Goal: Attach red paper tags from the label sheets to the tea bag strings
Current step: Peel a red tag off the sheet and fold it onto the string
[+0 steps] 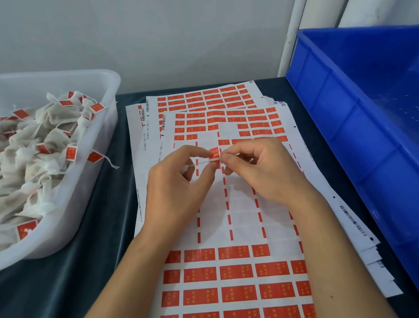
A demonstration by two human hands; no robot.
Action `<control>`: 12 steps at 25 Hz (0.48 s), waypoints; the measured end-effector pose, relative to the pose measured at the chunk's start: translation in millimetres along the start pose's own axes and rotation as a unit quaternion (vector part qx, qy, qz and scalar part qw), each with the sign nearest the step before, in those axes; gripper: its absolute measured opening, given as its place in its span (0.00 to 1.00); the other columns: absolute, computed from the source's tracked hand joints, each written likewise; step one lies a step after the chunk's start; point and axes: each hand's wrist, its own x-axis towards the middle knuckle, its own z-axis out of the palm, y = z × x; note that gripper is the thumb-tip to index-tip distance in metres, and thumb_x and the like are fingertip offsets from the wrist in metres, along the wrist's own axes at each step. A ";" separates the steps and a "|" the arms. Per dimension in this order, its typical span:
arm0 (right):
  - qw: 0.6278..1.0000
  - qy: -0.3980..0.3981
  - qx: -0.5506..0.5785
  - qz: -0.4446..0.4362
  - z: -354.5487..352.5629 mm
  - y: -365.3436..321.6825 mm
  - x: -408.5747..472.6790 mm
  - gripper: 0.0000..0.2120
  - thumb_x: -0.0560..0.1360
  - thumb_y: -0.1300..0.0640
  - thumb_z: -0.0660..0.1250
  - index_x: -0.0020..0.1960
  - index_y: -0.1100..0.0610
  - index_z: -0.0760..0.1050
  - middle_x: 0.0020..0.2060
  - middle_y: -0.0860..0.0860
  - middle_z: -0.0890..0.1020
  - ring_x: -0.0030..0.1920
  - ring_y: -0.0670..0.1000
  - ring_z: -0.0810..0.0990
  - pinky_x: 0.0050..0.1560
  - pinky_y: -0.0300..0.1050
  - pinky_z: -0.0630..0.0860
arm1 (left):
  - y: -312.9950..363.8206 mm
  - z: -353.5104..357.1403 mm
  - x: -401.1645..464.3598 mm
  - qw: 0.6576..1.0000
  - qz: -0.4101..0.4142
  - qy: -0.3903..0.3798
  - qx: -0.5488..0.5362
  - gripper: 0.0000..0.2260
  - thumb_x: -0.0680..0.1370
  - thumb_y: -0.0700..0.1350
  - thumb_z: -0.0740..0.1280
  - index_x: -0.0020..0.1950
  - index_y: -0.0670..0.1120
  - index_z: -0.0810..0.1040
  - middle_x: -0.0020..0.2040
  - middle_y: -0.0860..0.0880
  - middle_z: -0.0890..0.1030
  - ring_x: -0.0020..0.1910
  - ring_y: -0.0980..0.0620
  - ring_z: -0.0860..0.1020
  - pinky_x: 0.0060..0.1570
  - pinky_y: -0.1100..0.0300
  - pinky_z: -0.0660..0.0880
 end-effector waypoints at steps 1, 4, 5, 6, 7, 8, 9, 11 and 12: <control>1.000 0.005 -0.005 -0.004 0.5 0.0 -0.1 0.04 0.80 0.49 0.71 0.49 0.40 0.83 0.40 0.34 0.85 0.47 0.36 0.83 0.46 0.29 0.73 | -1.3 0.6 0.3 1.000 -0.004 0.000 0.006 0.08 0.77 0.55 0.75 0.53 0.63 0.80 0.35 0.65 0.75 0.39 0.63 0.76 0.34 0.74 0.70; 0.999 0.031 -0.003 -0.014 -0.2 -1.1 -0.6 0.05 0.79 0.48 0.72 0.46 0.37 0.82 0.40 0.32 0.84 0.47 0.35 0.82 0.40 0.23 0.74 | -4.3 0.9 0.8 1.000 -0.021 0.000 0.015 0.07 0.77 0.56 0.75 0.53 0.63 0.80 0.34 0.65 0.74 0.38 0.66 0.76 0.34 0.75 0.68; 0.999 0.041 0.003 -0.017 -1.1 -1.5 -0.6 0.06 0.78 0.47 0.73 0.45 0.37 0.82 0.41 0.31 0.84 0.48 0.35 0.82 0.41 0.21 0.73 | -5.1 0.6 1.1 1.000 -0.025 0.000 0.009 0.07 0.77 0.56 0.75 0.52 0.63 0.80 0.32 0.64 0.74 0.37 0.64 0.76 0.34 0.74 0.69; 0.999 0.049 0.007 -0.019 -1.5 -1.9 -0.6 0.06 0.78 0.47 0.73 0.44 0.36 0.81 0.42 0.30 0.83 0.48 0.35 0.82 0.42 0.21 0.72 | -5.4 0.1 1.5 1.000 -0.027 0.000 0.001 0.07 0.77 0.56 0.75 0.53 0.64 0.79 0.32 0.62 0.75 0.36 0.62 0.76 0.34 0.73 0.71; 0.998 0.053 0.011 -0.020 -1.7 -2.3 -0.4 0.06 0.78 0.47 0.72 0.44 0.37 0.81 0.42 0.31 0.83 0.48 0.35 0.81 0.43 0.20 0.72 | -5.1 -0.3 1.8 1.000 -0.025 -0.002 -0.005 0.08 0.77 0.55 0.75 0.53 0.64 0.79 0.34 0.62 0.76 0.36 0.59 0.76 0.34 0.71 0.72; 0.998 0.055 0.011 -0.020 -1.2 -2.7 -0.4 0.06 0.79 0.47 0.72 0.44 0.37 0.81 0.42 0.31 0.83 0.48 0.35 0.81 0.42 0.20 0.72 | -4.1 -0.6 1.8 1.000 -0.021 -0.006 -0.008 0.08 0.78 0.55 0.75 0.54 0.64 0.79 0.36 0.62 0.77 0.36 0.57 0.76 0.35 0.69 0.74; 0.998 0.056 0.010 -0.018 -0.8 -3.2 -0.3 0.06 0.79 0.47 0.72 0.44 0.38 0.81 0.42 0.31 0.83 0.48 0.35 0.81 0.42 0.20 0.72 | -2.8 -0.6 1.8 1.000 -0.017 -0.011 -0.009 0.09 0.78 0.54 0.74 0.55 0.65 0.79 0.37 0.63 0.78 0.36 0.56 0.76 0.35 0.69 0.75; 0.998 0.056 0.007 -0.013 -0.4 -3.7 0.3 0.06 0.79 0.47 0.71 0.44 0.38 0.80 0.40 0.32 0.83 0.47 0.36 0.81 0.41 0.20 0.72 | -0.8 -0.4 1.3 1.000 -0.011 -0.022 -0.007 0.11 0.79 0.54 0.74 0.56 0.68 0.79 0.37 0.69 0.78 0.38 0.60 0.78 0.36 0.73 0.73; 0.998 0.056 0.008 -0.012 -0.5 -3.7 0.4 0.06 0.80 0.47 0.71 0.44 0.39 0.80 0.39 0.33 0.83 0.47 0.36 0.82 0.40 0.21 0.72 | -0.2 -0.6 1.1 1.000 -0.011 -0.027 -0.005 0.11 0.79 0.54 0.73 0.56 0.69 0.78 0.38 0.72 0.77 0.39 0.64 0.78 0.36 0.76 0.72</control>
